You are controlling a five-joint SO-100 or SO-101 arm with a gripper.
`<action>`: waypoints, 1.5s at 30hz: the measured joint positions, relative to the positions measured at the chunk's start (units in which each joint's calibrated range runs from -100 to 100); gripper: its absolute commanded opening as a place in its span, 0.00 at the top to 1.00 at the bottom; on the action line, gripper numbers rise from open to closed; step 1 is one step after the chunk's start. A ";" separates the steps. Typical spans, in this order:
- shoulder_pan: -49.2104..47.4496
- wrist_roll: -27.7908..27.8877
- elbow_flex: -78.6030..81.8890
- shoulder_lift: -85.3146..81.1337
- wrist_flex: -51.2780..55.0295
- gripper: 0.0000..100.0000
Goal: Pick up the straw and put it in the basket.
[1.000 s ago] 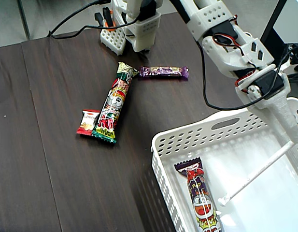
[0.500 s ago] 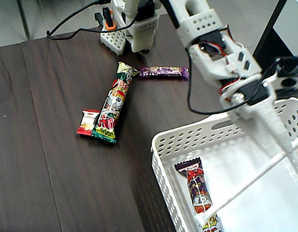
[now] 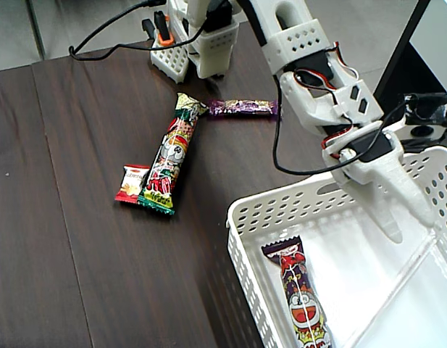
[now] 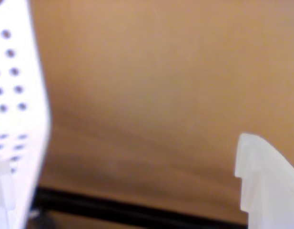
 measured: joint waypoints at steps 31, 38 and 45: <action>3.17 6.23 54.77 -87.95 63.30 0.94; 5.38 6.08 61.89 -104.54 72.39 0.96; 6.89 6.03 63.24 -105.61 76.09 0.96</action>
